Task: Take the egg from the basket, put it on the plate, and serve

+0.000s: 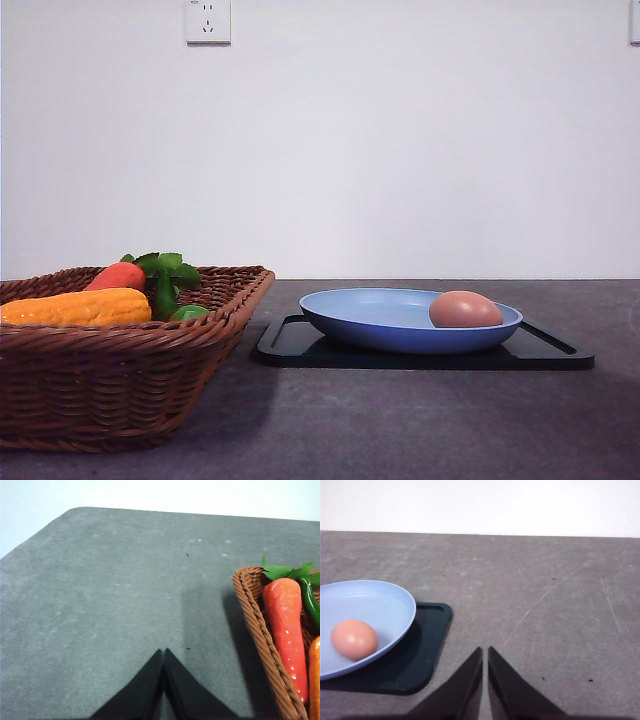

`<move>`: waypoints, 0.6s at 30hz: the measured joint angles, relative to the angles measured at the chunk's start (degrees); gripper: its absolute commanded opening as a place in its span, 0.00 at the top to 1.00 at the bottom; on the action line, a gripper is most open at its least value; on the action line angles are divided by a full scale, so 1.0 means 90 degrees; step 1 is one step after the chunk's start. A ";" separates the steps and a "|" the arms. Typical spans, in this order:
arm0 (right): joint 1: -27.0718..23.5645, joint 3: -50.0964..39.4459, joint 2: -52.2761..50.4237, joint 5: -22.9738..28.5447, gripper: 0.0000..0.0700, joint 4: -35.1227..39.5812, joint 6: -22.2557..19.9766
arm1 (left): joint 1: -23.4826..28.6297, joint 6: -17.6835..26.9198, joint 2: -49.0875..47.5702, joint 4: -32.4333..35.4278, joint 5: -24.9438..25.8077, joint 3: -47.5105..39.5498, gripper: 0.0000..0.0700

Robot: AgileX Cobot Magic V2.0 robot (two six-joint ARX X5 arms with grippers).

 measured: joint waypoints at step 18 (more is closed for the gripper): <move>0.0000 -0.0002 0.0000 0.0000 1.00 0.0275 0.0010 | 0.0000 0.0000 0.0000 0.0000 0.0000 0.0000 1.00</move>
